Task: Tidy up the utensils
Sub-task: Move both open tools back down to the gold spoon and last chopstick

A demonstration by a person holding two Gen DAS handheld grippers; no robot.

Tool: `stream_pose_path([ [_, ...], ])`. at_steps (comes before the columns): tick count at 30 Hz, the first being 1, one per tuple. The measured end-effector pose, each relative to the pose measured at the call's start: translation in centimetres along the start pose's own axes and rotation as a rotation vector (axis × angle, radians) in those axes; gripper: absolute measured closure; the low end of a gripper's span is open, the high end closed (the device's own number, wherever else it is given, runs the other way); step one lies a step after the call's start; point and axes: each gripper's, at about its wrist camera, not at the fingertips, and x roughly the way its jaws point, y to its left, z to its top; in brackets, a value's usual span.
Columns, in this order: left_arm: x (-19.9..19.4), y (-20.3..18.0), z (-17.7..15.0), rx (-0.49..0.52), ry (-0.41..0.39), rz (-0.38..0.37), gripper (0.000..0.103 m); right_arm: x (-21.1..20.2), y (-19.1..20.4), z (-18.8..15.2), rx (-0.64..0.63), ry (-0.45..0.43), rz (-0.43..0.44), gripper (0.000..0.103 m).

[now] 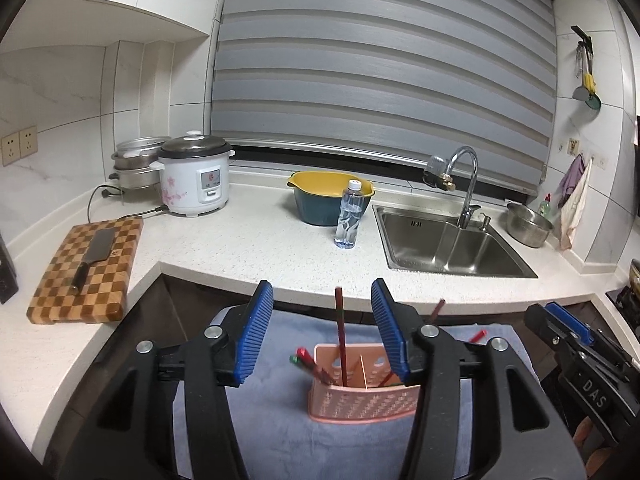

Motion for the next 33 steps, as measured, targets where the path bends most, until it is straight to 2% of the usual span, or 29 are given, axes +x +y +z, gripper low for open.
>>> stream_pose_path([
  [8,-3.4,-1.0,-2.1,0.033,0.027,0.003,0.051,-4.5,0.2,-2.4,-0.044,0.015,-0.011,0.060],
  [9,-3.9,-1.1,-2.6,0.033,0.035,-0.001,0.050,-4.9,0.2,-2.7,-0.044,0.020,-0.008,0.060],
  [11,-4.9,-1.2,-3.6,0.031,0.045,-0.002,0.041,-6.1,0.2,-3.8,-0.048,0.030,-0.014,0.059],
  [16,-6.9,-1.4,-6.8,0.038,0.077,-0.006,0.041,-8.7,-0.1,-6.8,-0.052,0.062,-0.021,0.055],
  [22,-8.3,-1.5,-12.3,0.022,0.172,-0.011,0.041,-11.3,-0.8,-12.9,-0.086,0.153,-0.061,0.055],
  [25,-9.1,-1.2,-15.5,0.004,0.215,-0.002,0.035,-12.3,-1.3,-16.2,-0.081,0.216,-0.069,0.055],
  [28,-9.6,-0.8,-18.5,-0.005,0.261,0.004,0.035,-13.0,-1.2,-19.8,-0.094,0.275,-0.081,0.055],
  [33,-9.9,0.2,-23.2,-0.010,0.361,0.026,0.035,-13.7,-0.5,-25.2,-0.127,0.369,-0.065,0.055],
])
